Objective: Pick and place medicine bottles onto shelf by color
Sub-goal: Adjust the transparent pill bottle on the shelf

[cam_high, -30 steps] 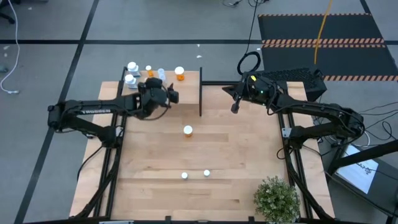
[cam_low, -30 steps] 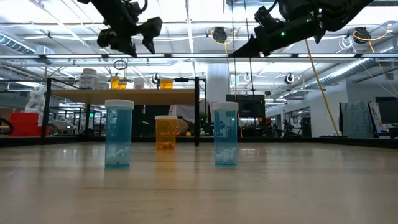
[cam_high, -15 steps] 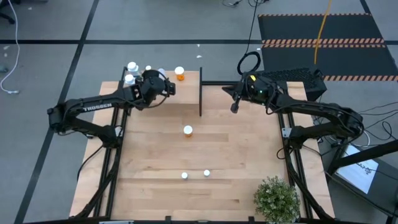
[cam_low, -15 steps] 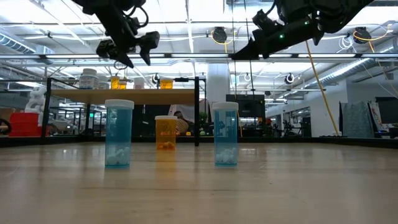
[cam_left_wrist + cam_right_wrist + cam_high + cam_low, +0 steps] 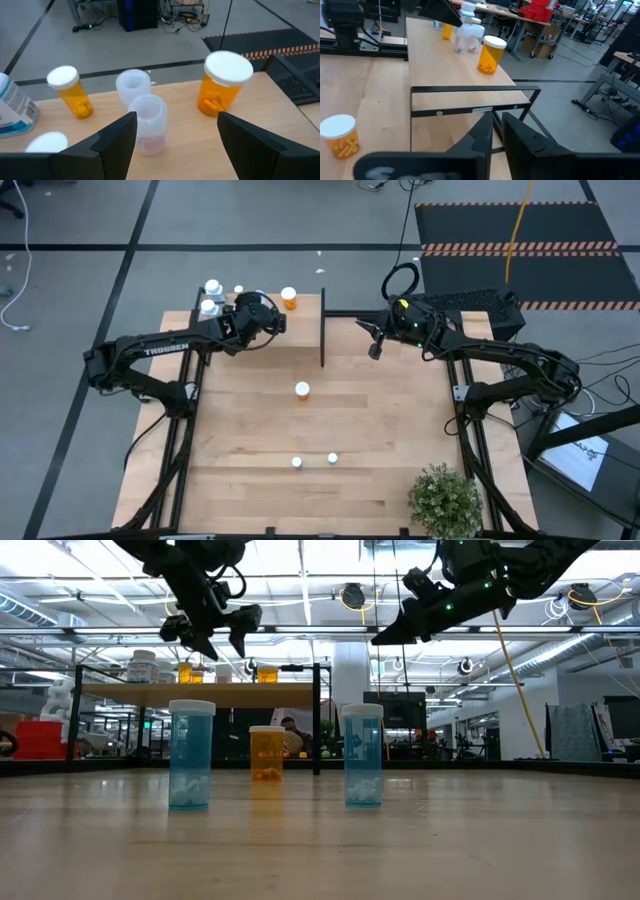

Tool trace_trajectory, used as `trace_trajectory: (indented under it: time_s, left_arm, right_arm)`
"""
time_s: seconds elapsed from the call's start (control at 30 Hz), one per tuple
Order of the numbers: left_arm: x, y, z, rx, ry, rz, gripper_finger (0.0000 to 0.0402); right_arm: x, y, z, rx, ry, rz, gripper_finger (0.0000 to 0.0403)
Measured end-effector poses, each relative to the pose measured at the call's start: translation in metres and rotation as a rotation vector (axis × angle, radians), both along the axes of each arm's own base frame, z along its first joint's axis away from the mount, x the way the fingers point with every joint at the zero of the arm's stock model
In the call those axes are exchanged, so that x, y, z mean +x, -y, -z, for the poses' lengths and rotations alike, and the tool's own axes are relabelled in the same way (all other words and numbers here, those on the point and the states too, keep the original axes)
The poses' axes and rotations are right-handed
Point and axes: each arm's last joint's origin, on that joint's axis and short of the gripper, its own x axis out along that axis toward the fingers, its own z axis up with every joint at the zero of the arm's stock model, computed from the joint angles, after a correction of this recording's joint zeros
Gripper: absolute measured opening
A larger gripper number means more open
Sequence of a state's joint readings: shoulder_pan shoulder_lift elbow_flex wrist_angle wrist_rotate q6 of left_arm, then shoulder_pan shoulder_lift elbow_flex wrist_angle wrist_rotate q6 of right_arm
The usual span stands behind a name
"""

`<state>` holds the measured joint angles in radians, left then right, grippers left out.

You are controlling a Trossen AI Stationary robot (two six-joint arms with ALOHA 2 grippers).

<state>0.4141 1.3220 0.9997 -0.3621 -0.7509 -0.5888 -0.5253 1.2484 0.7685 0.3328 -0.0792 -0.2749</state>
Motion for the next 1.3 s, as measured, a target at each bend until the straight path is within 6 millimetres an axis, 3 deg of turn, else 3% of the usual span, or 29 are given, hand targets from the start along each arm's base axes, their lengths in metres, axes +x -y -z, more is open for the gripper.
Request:
trace_trajectory:
  time_s: [0.37, 1.07, 1.3]
  left_arm:
    - [0.004, -0.015, 0.012, -0.014, -0.057, -0.010, 0.0275]
    - [0.001, -0.010, 0.022, -0.079, -0.113, -0.021, 0.0275]
    - [0.002, -0.009, 0.022, -0.076, -0.127, -0.007, 0.0240]
  right_arm:
    - [-0.001, 0.003, -0.002, -0.009, 0.017, 0.013, 0.0047]
    - [-0.001, 0.003, -0.001, -0.006, 0.013, 0.013, 0.0048]
    - [-0.001, 0.003, -0.001, -0.006, 0.012, 0.013, 0.0047]
